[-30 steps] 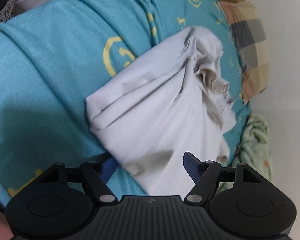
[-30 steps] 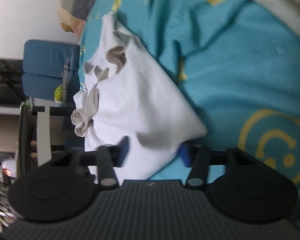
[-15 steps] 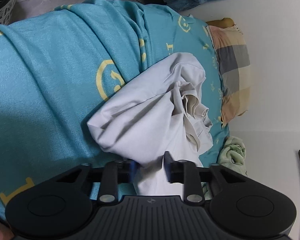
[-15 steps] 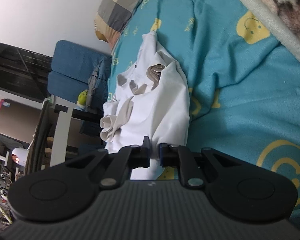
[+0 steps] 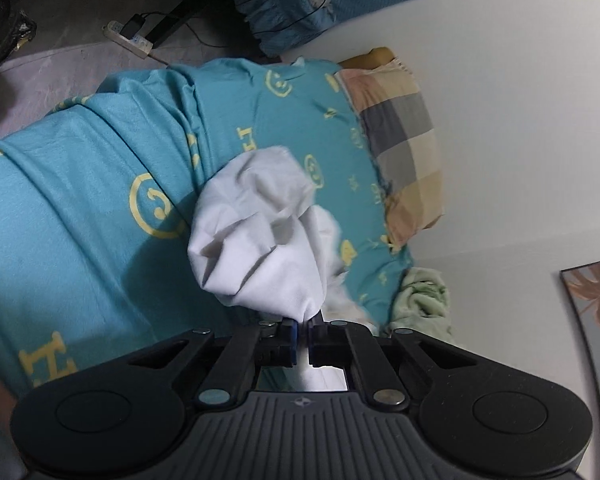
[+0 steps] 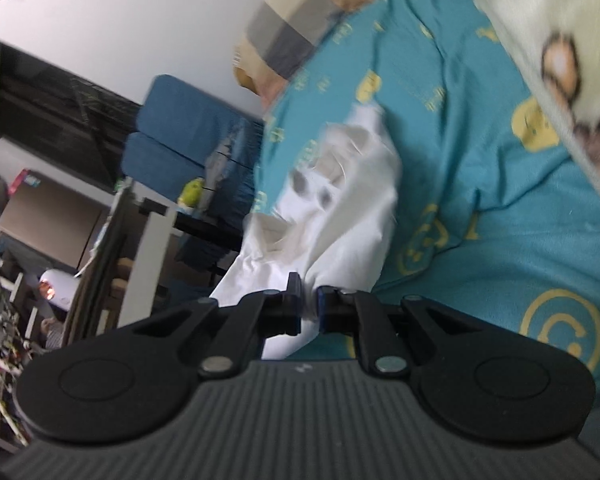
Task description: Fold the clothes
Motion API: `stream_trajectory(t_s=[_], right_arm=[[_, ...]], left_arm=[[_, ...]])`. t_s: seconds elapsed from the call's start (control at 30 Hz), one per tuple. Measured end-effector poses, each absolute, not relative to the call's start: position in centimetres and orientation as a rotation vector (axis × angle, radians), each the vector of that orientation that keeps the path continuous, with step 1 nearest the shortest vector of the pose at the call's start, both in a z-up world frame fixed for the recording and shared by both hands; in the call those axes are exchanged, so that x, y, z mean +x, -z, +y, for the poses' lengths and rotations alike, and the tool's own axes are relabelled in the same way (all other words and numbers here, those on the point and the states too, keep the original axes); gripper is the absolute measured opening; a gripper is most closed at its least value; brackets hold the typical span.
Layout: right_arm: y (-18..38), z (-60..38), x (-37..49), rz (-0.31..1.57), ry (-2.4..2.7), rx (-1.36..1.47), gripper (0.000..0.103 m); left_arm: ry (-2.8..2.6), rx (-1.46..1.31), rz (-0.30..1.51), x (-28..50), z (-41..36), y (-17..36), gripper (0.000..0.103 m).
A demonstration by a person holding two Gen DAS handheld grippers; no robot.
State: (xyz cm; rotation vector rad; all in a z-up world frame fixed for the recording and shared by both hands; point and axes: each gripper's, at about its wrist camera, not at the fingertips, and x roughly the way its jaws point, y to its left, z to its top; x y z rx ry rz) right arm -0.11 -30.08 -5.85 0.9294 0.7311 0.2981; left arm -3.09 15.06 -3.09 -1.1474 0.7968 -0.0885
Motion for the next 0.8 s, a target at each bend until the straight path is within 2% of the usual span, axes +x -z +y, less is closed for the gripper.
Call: stream_trajectory(t_s=[0.17,0.4,0.6,0.8], right_arm=[[2.9,-30.7,-5.4,0.693,-0.287,0.918,0.010],[3.0,-31.6,-12.5,0.707,-0.265,0.979,0.010],[3.3,-32.0,-9.0,0.715,-0.241,1.025,0.010],[4.2,-32.2,-2.3,0.720,-0.199,1.071,0.011]], left_arm=[[0.109,-1.126,0.779,-9.6,14.6,-0.4,0.004],[0.106,-1.166,0.820,-16.7,14.7,-0.2,0.004],[0.090,-1.155,0.828,-13.7,14.4,-0.6,0.005],[0.093,-1.137,0.844,-4.8,12.9,-0.1,0.006]])
